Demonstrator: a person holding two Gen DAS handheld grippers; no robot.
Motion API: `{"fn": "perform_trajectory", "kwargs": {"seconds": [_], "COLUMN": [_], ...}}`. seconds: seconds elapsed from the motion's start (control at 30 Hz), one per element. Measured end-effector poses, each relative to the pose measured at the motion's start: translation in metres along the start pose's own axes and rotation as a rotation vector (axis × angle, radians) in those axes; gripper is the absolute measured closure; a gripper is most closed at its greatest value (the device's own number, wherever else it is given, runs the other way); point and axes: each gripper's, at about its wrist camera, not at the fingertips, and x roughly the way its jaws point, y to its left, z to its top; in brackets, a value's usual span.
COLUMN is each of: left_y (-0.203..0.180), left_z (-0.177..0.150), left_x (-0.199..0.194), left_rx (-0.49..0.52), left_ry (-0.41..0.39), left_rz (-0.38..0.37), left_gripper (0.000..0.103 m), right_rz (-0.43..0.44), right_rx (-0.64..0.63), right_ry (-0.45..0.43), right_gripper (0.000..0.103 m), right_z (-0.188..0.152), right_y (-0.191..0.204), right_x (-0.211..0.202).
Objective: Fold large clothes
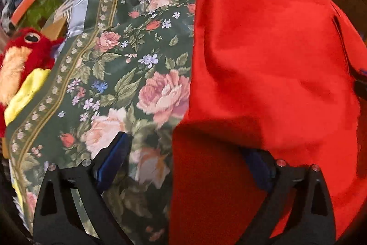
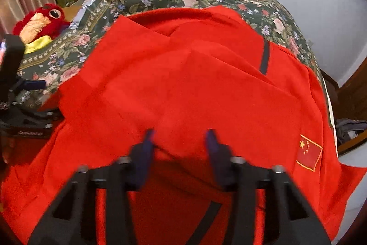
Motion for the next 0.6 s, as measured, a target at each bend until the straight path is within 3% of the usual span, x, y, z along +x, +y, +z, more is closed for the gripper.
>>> {"fn": "perform_trajectory", "kwargs": {"seconds": [0.03,0.2,0.37,0.6], "left_y": [0.001,0.013,0.028,0.041], "left_z": [0.003,0.010,0.011,0.017], "left_x": [0.002,0.004,0.000,-0.019], "left_rx": [-0.010,-0.082,-0.138,-0.198], "left_ry": [0.003,0.006,0.003,-0.048], "left_rz": [0.001,0.024,0.038,0.052], "left_gripper": [0.007,0.007,0.007,0.006], "right_rz": [-0.019,-0.081,-0.160,-0.243], "right_rx": [0.001,0.030,0.138,0.307], "right_ry": [-0.002,-0.099,-0.214,-0.258], "right_gripper": [0.096,0.097,0.097,0.097], "right_z": [0.002,0.004,0.002,-0.025], "right_y": [0.000,-0.014,-0.058,-0.118], "right_x": [-0.001,-0.031,-0.086,-0.135]}}
